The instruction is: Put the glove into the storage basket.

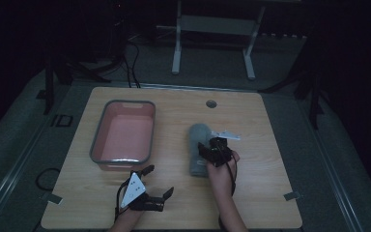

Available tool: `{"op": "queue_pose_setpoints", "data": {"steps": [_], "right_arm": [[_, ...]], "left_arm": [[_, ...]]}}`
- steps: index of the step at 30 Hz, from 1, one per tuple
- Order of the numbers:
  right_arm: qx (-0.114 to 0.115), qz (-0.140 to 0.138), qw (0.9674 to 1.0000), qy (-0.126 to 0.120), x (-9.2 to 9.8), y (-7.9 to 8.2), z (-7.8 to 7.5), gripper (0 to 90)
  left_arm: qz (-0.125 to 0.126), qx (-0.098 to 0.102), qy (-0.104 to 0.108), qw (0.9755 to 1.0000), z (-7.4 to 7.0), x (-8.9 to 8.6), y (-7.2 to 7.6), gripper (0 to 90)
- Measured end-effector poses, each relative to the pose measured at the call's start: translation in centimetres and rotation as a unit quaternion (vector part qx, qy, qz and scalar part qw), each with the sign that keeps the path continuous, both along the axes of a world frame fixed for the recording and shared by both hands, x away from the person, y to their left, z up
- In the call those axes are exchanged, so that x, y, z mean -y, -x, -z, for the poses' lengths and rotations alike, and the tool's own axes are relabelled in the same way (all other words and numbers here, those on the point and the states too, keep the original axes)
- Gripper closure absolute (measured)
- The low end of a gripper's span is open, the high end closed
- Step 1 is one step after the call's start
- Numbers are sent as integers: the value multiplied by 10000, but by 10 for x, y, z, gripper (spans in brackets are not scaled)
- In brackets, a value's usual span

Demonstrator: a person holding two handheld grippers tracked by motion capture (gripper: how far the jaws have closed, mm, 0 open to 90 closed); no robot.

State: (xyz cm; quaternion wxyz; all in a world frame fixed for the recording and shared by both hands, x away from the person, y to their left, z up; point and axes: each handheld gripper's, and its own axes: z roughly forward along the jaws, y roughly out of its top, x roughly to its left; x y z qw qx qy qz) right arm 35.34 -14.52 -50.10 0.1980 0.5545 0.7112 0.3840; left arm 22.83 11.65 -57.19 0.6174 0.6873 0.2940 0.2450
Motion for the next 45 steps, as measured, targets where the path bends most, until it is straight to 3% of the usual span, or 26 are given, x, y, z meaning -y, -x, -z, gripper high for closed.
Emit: {"op": "queue_pose_setpoints", "data": {"steps": [3, 5, 9, 10, 12, 13, 14, 18, 19, 22, 25, 27, 30, 31, 33, 36, 37, 39, 42, 43, 44, 45], "right_arm": [[33, -128, 9998, -118, 11, -3, -5, 479], [129, -321, 9994, 59, 27, -11, -9, 466], [17, -464, 9989, 36, 39, -18, -13, 457], [-26, -650, 9978, -132, 53, -22, -17, 335], [-159, -913, 9957, 34, 59, -22, -16, 223], [-159, -913, 9957, 34, 59, -22, -16, 223], [-337, -1228, 9919, 7, 65, -20, -13, 151], [-314, -1475, 9885, 98, 73, -15, -8, 135], [-154, -1552, 9877, 86, 78, -13, -4, 143], [344, -1699, 9838, 450, 81, -10, 2, 149], [239, -1787, 9828, 410, 85, -10, 5, 155], [-74, -1705, 9848, 338, 89, -11, 7, 120], [71, -1729, 9846, 233, 89, -10, 5, 111], [59, -1828, 9831, 21, 85, -11, 5, 156], [60, -1881, 9821, -9, 83, -12, 5, 194], [14, -1831, 9830, -169, 70, -17, 8, 414], [14, -1831, 9830, -169, 70, -17, 8, 414], [35, -1797, 9836, -153, 62, -23, 12, 472], [-28, -1839, 9829, -118, 60, -25, 16, 493], [-31, -1726, 9849, 99, 58, -27, 20, 494], [-111, -1701, 9853, 97, 58, -28, 24, 491], [-111, -1701, 9853, 97, 58, -28, 24, 491]], "left_arm": [[-10, 21, -15, 10000, 0, 0, 0, 3], [15, 61, -51, 10000, 0, 1, 1, 3], [74, 47, -59, 9999, 0, 2, 0, 3], [134, -10, -29, 9999, -1, 3, -1, 3], [81, -72, -119, 9999, -3, 6, -3, 3], [81, -72, -119, 9999, -3, 6, -3, 3], [129, -111, -125, 9998, -8, 10, -5, 3], [168, -187, -163, 9996, -21, 20, -11, 3], [209, -239, -170, 9994, -27, 26, -15, 3], [362, -471, -347, 9976, -42, 46, -33, 3], [454, -527, -409, 9967, -47, 56, -45, 3], [478, -580, -498, 9959, -51, 65, -59, 3], [501, -640, -598, 9949, -55, 72, -76, 3], [484, -674, -656, 9944, -56, 74, -83, 3], [496, -797, -711, 9930, -56, 75, -94, 3], [363, -1063, -725, 9910, -53, 75, -110, 72], [330, -1213, -690, 9897, -51, 75, -116, 72], [277, -1490, -677, 9861, -47, 77, -125, 158], [112, -1740, -744, 9819, -40, 83, -135, 187], [69, -1872, -812, 9789, -35, 87, -140, 199], [69, -1872, -812, 9789, -35, 87, -140, 200], [29, -1937, -846, 9774, -33, 88, -142, 200]]}}
